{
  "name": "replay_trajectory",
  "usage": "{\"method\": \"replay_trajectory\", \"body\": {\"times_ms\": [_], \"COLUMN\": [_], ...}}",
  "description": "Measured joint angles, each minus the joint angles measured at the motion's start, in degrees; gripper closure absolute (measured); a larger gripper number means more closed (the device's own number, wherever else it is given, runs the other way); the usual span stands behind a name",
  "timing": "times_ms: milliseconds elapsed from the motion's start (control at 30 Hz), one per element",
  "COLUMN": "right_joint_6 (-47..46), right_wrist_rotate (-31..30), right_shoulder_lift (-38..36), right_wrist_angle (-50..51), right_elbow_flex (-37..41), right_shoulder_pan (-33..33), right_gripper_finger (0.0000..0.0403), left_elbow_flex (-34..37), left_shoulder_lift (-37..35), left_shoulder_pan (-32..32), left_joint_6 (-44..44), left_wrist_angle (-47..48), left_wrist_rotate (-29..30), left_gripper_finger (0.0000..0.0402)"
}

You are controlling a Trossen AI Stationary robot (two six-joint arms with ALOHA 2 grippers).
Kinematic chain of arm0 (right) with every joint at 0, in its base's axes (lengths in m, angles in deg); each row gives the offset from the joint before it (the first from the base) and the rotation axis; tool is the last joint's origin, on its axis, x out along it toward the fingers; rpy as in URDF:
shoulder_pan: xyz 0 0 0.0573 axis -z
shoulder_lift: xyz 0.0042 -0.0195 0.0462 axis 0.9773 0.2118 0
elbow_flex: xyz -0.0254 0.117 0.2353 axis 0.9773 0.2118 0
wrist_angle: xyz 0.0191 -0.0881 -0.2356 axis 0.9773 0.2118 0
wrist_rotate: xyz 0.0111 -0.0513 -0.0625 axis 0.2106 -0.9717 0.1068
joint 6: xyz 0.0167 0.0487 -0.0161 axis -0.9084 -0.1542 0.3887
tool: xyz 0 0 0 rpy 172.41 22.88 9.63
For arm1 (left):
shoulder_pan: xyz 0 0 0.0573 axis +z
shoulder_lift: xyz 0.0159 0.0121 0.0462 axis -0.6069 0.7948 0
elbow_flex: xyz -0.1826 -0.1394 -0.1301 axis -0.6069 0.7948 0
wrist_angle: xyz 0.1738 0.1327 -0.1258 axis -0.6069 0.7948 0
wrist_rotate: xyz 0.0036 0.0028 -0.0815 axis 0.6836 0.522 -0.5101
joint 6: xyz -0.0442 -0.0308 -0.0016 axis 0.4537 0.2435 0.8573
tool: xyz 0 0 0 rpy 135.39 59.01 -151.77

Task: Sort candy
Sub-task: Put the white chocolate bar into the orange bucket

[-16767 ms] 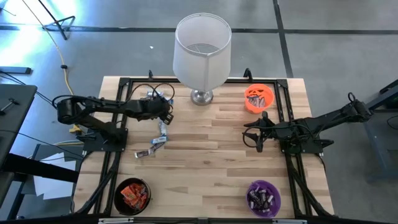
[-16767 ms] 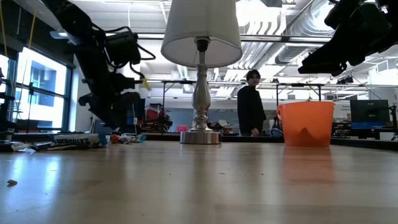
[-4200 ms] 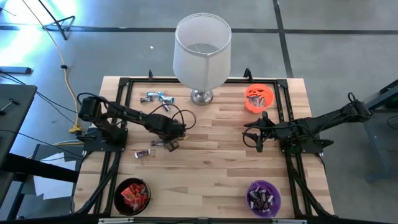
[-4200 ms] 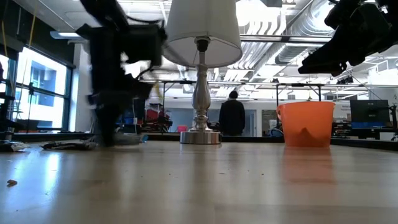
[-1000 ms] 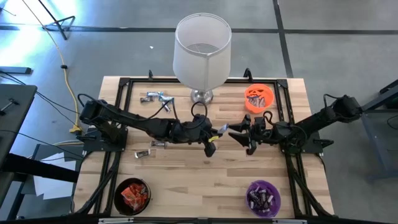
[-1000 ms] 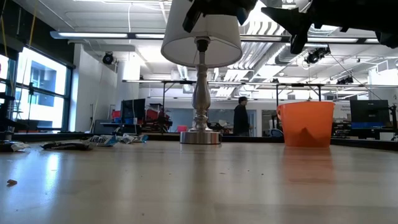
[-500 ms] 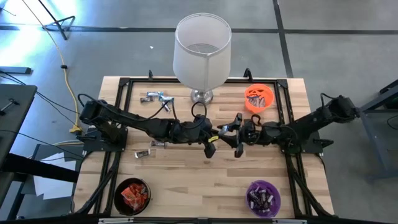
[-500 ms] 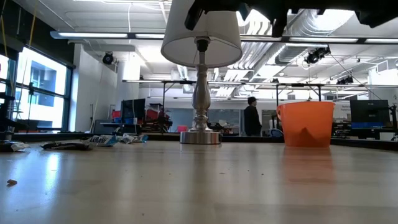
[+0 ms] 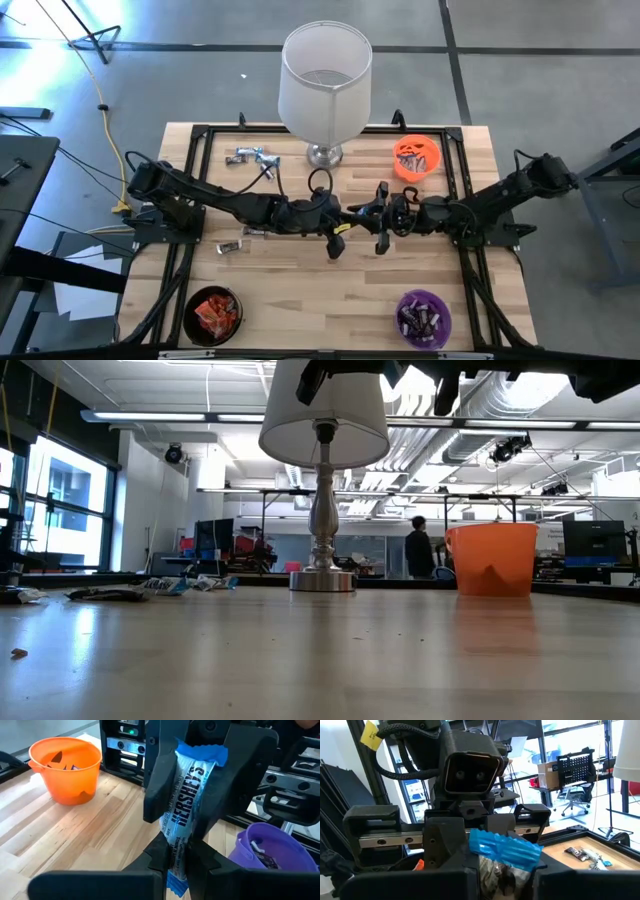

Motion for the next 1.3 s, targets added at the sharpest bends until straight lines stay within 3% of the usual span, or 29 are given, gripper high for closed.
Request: {"method": "replay_trajectory", "body": {"times_ms": [167,300,400,700,900,1133,1300], "right_joint_6": [-0.5,-1.6,-1.6,-1.5,-2.4,-12.8,-19.5], "right_wrist_rotate": [0.1,0.5,0.5,-2.1,-6.7,-22.5,-29.8], "right_shoulder_lift": [0.0,0.0,0.0,-2.3,-11.4,-26.4,-37.2], "right_wrist_angle": [0.4,0.9,1.7,4.9,20.7,56.8,74.2], "right_elbow_flex": [0.0,0.1,0.1,0.0,0.0,0.0,0.1], "right_shoulder_pan": [0.0,-0.1,-0.1,0.0,0.0,0.1,2.4], "right_gripper_finger": [0.036,0.0356,0.0358,0.0364,0.0365,0.0364,0.0364], "left_elbow_flex": [0.0,-0.2,-0.2,0.3,0.1,0.1,0.1], "left_shoulder_lift": [-0.1,-0.2,-0.2,0.4,0.0,0.0,0.0], "left_shoulder_pan": [0.2,1.9,3.1,4.7,4.6,3.8,3.8], "left_joint_6": [-3.1,-6.3,-6.2,-8.4,-6.5,-5.9,-5.9], "left_wrist_angle": [1.2,4.0,5.8,13.8,18.4,18.8,18.3], "left_wrist_rotate": [-1.4,-11.2,-15.4,-17.1,-16.8,-16.2,-15.6], "left_gripper_finger": [0.0371,0.0357,0.0339,0.0304,0.0303,0.0303,0.0303]}}
